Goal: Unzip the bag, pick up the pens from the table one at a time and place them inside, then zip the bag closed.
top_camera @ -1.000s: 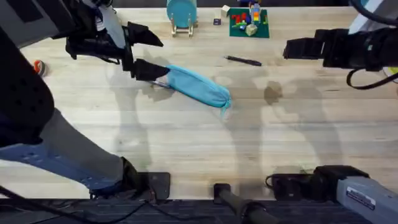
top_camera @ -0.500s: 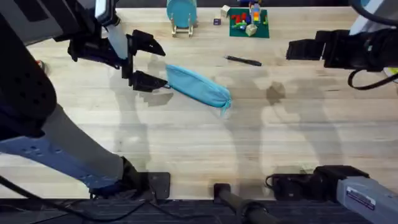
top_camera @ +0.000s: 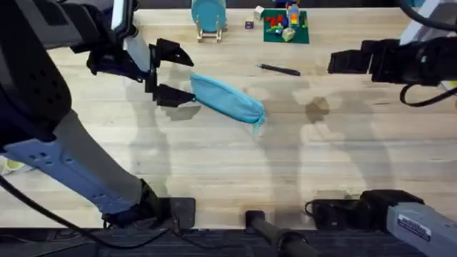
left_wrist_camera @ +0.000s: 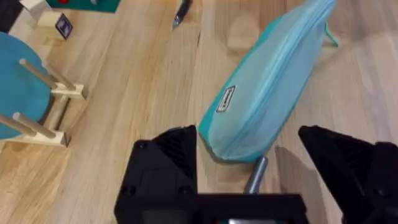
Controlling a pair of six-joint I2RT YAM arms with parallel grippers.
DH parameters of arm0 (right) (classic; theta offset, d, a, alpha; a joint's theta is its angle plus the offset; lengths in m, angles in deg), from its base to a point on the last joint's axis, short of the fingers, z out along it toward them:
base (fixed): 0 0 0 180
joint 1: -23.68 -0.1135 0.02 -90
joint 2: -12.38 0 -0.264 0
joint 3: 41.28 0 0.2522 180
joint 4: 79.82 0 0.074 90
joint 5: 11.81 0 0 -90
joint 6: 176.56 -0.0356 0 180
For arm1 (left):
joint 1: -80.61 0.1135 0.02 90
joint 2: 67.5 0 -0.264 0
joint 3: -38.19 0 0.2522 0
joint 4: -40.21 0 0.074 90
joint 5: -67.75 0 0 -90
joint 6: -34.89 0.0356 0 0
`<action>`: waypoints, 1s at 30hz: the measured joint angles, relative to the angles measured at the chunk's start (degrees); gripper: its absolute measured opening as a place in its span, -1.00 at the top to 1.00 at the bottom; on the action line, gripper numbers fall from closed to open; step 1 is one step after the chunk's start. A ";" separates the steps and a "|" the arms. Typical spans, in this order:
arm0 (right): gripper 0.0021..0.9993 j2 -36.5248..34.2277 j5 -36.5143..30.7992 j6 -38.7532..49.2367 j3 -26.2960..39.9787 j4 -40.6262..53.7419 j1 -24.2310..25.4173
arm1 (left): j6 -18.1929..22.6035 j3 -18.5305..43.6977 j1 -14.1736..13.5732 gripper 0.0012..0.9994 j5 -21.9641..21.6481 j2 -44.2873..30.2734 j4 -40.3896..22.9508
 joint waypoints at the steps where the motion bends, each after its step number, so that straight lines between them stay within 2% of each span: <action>1: -0.99 0.00 0.00 0.00 0.00 0.47 0.00 | 0.08 0.00 0.00 -0.98 0.86 -0.30 -0.02; 8: -0.99 0.00 0.00 -0.02 0.00 2.53 0.00 | 0.19 0.00 0.00 -0.99 3.43 -3.88 0.00; 18: -0.99 0.00 0.00 -0.02 0.00 2.52 0.00 | -0.14 0.00 0.00 -0.73 5.55 -3.94 -0.24; 19: -0.99 0.00 0.00 -0.02 0.00 2.52 0.00 | -0.40 0.00 0.00 -0.59 5.55 -3.94 -0.26; 23: -0.99 0.00 0.00 -0.03 0.00 2.52 0.00 | -1.08 0.00 0.00 0.70 5.61 -3.94 -0.01; 24: -0.99 0.00 -0.01 -0.04 0.00 2.53 0.00 | -1.23 0.00 -0.02 0.86 5.50 -3.94 0.04; 30: -0.99 0.00 0.00 -1.53 0.00 2.52 0.00 | -2.31 0.00 -0.28 0.91 5.49 -3.94 0.26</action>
